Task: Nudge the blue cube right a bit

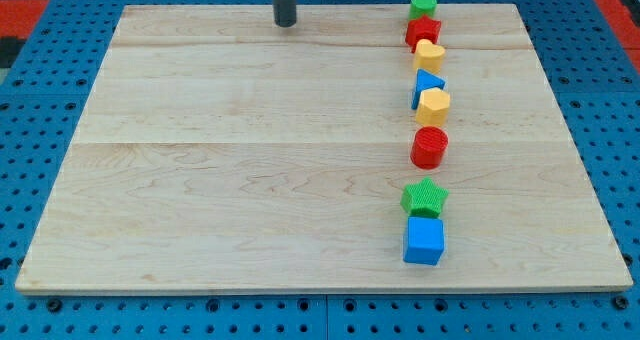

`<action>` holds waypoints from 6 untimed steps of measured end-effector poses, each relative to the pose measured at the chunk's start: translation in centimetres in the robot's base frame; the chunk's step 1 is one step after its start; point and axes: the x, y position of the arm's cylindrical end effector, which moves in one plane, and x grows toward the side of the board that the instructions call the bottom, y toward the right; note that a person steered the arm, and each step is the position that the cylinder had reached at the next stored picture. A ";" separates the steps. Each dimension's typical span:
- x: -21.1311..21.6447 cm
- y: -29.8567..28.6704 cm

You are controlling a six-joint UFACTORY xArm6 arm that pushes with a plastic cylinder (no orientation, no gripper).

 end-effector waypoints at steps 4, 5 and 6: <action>17.1 -3.6; 23.1 1.2; 27.9 2.2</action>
